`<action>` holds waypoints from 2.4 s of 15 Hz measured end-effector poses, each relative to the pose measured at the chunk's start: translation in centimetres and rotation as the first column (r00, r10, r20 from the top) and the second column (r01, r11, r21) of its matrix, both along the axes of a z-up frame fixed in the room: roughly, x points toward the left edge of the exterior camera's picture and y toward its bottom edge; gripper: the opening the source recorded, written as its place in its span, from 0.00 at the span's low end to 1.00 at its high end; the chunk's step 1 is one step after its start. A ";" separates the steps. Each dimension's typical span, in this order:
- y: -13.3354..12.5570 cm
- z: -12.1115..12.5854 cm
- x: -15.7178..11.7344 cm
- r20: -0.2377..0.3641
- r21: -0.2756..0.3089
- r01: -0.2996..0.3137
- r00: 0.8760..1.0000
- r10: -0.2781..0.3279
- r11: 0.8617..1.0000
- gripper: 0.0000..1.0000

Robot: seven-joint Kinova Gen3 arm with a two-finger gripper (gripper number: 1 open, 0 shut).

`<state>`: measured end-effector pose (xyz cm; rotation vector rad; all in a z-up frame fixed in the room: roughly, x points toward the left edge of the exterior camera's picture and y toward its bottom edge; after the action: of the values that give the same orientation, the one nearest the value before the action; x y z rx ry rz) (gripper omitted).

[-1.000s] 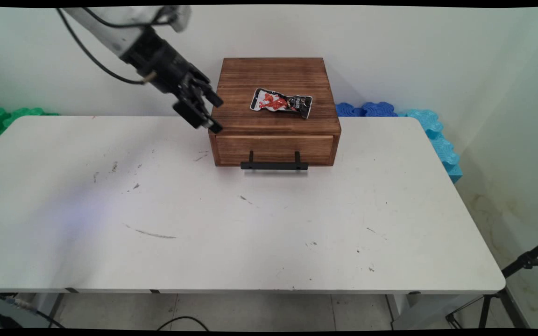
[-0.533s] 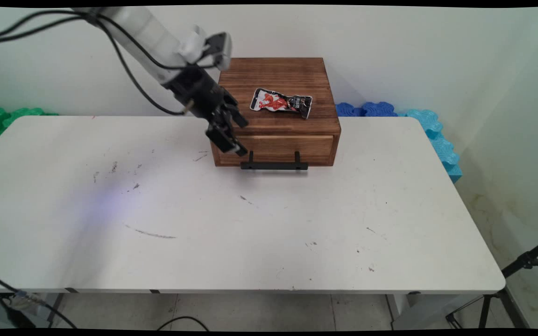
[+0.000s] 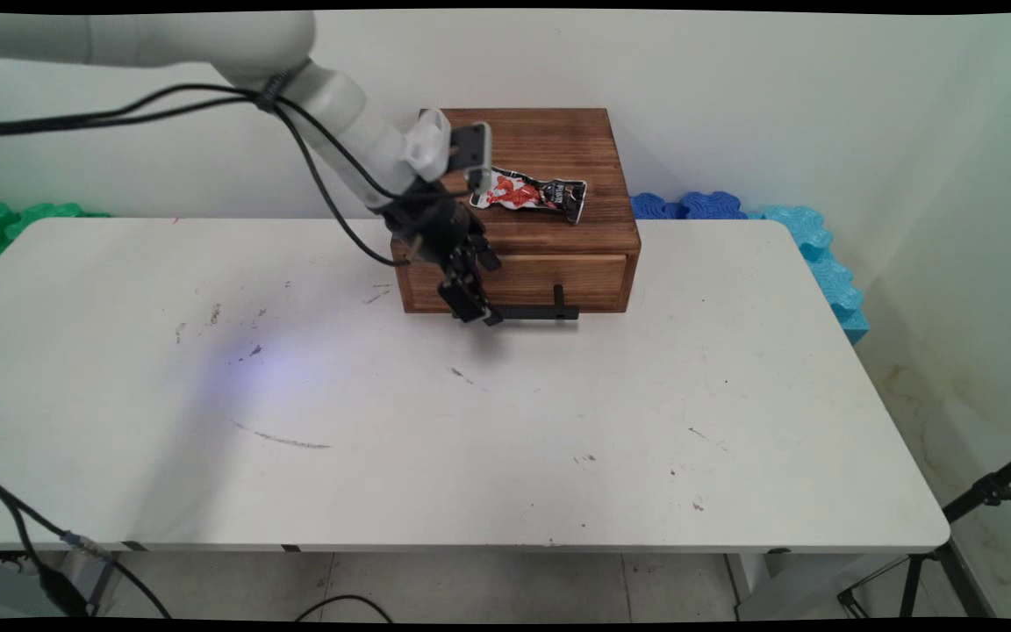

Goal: Open the drawer

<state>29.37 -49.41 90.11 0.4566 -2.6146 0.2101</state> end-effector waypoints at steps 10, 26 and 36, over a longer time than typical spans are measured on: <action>-0.9 -5.4 -2.7 0.037 -0.007 -0.011 0.999 0.011 1.000 1.00; 2.7 -7.6 -5.7 0.046 0.035 0.005 0.999 -0.006 0.999 1.00; 7.4 -7.5 -8.0 0.076 0.017 -0.008 0.997 0.007 1.000 1.00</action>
<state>21.34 -42.04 82.60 0.4734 -2.6909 0.2119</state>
